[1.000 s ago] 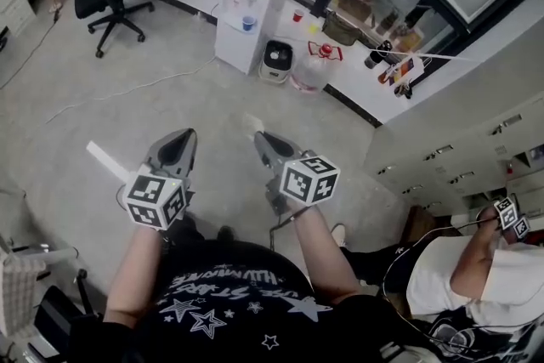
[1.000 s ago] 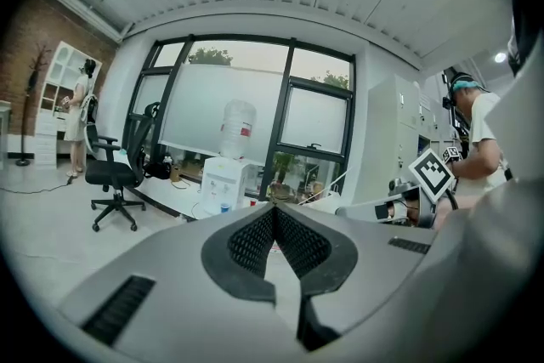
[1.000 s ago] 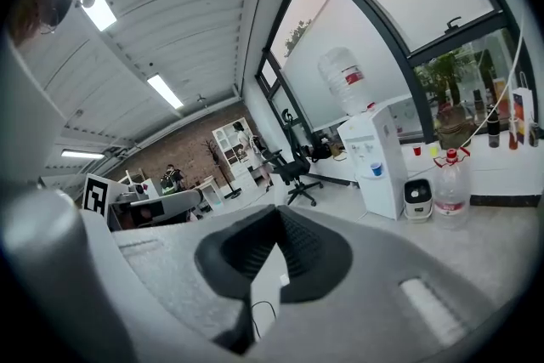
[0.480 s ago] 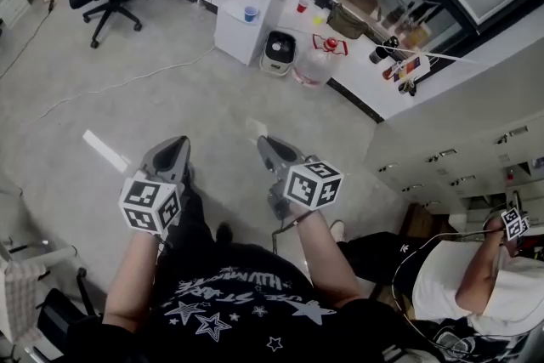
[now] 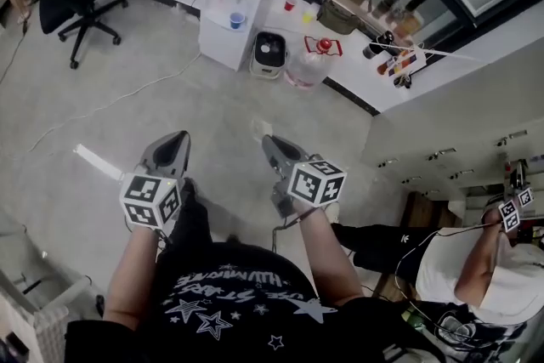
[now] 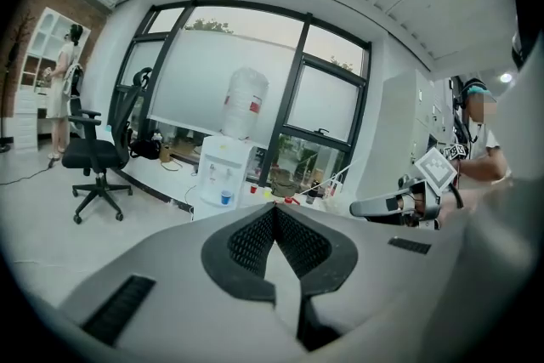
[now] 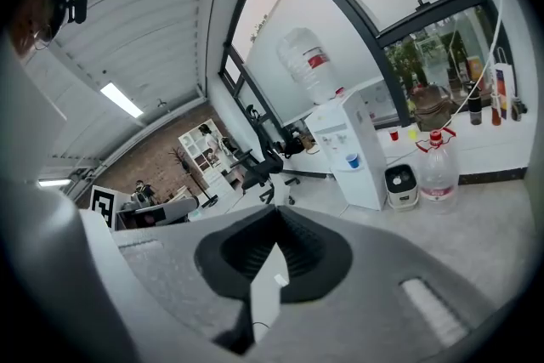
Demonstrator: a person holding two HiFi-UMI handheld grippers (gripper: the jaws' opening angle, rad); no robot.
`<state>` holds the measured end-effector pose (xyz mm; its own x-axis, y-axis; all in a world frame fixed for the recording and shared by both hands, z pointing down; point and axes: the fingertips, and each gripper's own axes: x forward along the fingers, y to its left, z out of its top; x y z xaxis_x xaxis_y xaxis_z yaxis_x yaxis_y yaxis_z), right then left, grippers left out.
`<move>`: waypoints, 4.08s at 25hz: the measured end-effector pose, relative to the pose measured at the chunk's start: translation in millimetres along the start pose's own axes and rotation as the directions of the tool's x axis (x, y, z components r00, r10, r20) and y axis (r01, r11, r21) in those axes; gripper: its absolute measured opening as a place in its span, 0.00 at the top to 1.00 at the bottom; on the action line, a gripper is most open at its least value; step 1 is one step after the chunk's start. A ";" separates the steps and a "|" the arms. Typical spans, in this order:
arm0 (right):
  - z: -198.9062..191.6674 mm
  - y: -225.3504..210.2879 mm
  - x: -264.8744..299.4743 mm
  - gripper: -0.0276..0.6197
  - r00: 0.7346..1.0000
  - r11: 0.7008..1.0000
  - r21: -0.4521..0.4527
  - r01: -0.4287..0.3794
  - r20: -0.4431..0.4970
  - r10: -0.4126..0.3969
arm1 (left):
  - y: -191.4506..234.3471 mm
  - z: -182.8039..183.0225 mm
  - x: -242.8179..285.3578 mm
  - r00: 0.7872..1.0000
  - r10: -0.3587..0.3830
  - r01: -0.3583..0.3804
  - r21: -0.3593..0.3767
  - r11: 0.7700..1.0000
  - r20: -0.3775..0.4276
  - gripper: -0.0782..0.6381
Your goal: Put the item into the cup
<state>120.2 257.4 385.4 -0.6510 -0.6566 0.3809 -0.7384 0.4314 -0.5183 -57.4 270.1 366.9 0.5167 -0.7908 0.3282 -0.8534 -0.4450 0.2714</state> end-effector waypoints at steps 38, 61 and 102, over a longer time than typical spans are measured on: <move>120.3 -107.1 261.1 0.96 0.990 0.987 0.098 0.126 -0.080 -0.118 | 215.2 83.0 200.4 0.983 -0.099 0.090 -0.065 0.994 -0.153 0.88; 187.8 -258.7 352.6 0.96 0.989 0.989 0.128 0.080 -0.132 -0.063 | 219.8 106.3 403.4 0.981 -0.045 0.030 -0.083 0.996 -0.188 0.88; 159.6 -410.1 593.2 0.95 0.940 0.897 0.281 0.341 -0.112 -0.322 | 395.0 1.7 583.2 0.920 -0.244 0.180 -0.222 0.958 -0.306 0.88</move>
<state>65.0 -407.8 701.7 -0.3941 -0.6870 0.6105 -0.8348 -0.0103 -0.5505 -93.4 -367.5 664.0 0.7044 -0.4909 0.5127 -0.7097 -0.4751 0.5202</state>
